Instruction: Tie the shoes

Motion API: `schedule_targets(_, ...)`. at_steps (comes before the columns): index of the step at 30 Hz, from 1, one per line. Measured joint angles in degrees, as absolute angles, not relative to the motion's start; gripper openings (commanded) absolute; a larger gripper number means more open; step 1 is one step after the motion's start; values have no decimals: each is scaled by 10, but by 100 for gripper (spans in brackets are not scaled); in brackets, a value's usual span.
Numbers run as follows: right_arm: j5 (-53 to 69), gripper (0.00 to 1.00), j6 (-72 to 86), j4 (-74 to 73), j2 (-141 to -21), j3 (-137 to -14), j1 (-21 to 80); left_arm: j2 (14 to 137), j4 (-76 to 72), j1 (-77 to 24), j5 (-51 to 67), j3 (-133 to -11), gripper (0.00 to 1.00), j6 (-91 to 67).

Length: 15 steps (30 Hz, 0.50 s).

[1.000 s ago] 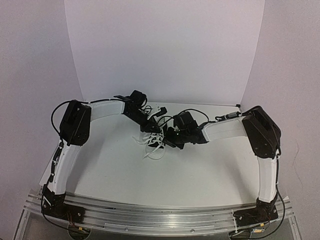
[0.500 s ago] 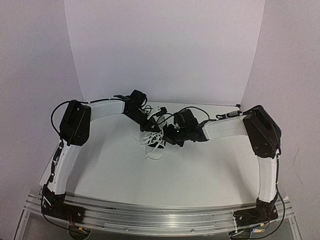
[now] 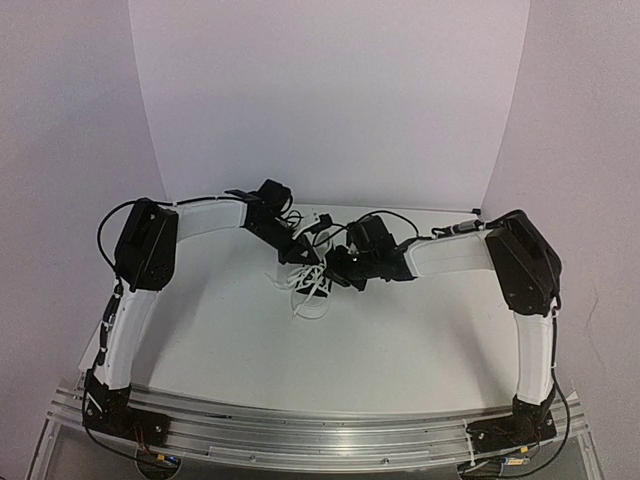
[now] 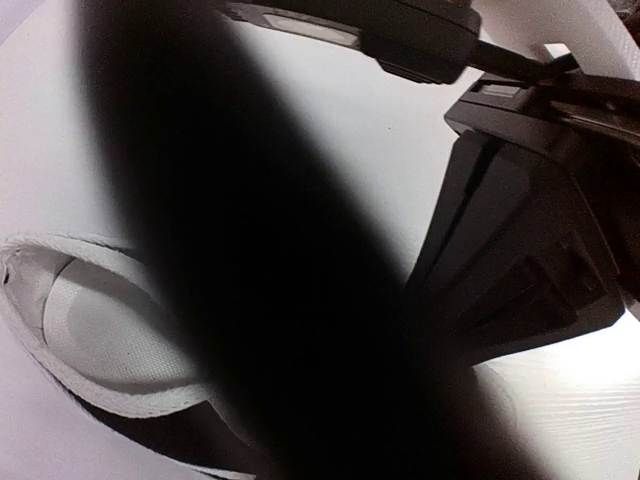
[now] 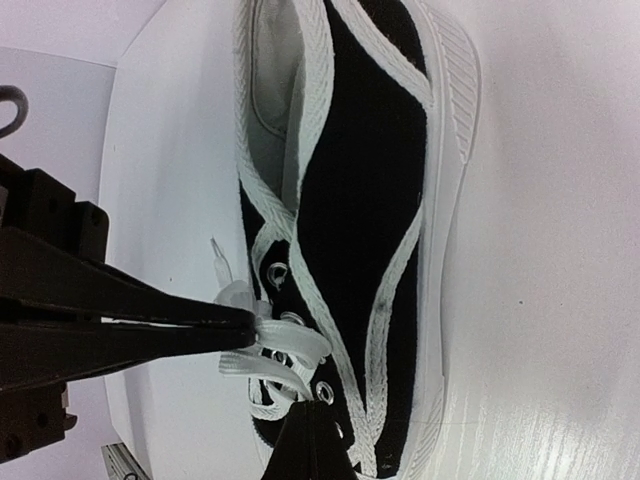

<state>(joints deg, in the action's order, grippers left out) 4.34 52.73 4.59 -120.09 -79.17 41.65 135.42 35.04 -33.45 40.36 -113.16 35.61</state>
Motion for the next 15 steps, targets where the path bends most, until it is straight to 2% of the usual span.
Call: schedule_targets(15,45,0,530,47,-1201,-792,416,1331,346,-336,406,-1127,0,346)
